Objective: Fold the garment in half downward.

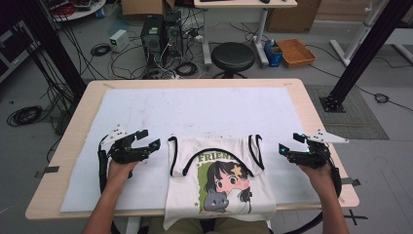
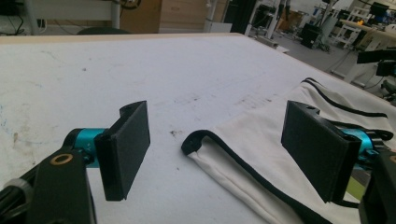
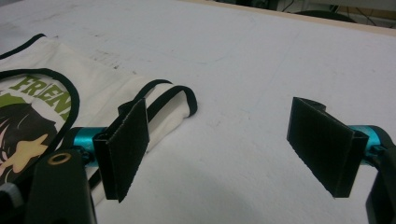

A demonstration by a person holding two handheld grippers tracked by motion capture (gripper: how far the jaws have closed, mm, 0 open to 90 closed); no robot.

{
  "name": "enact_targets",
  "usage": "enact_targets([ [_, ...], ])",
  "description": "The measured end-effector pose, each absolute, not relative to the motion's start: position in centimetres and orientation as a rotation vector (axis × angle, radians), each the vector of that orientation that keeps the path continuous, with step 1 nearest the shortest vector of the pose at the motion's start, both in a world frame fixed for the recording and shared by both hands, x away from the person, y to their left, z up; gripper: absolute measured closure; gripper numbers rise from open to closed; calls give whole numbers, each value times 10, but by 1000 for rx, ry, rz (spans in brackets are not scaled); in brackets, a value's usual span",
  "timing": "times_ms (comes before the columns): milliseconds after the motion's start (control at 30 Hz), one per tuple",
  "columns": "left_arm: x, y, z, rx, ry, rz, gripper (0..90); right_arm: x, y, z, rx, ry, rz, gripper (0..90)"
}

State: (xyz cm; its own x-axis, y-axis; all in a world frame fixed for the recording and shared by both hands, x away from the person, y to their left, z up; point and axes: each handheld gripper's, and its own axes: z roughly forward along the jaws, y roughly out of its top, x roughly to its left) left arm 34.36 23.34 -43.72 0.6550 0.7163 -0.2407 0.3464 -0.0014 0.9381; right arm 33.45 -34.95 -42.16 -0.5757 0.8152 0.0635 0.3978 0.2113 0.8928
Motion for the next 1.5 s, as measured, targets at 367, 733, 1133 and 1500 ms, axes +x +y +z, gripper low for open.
enact_targets([
  [367,359,225,-427,1645,944,316,240,351,-331,-416,1136,2121,1340,207],
  [733,409,182,-429,1868,949,255,251,402,-284,-413,1126,2301,1203,208],
  [1133,414,172,-449,2075,951,288,540,419,-260,-441,1058,2516,979,451],
  [1500,406,191,-450,1902,956,174,838,411,-256,-435,905,2554,990,828],
])
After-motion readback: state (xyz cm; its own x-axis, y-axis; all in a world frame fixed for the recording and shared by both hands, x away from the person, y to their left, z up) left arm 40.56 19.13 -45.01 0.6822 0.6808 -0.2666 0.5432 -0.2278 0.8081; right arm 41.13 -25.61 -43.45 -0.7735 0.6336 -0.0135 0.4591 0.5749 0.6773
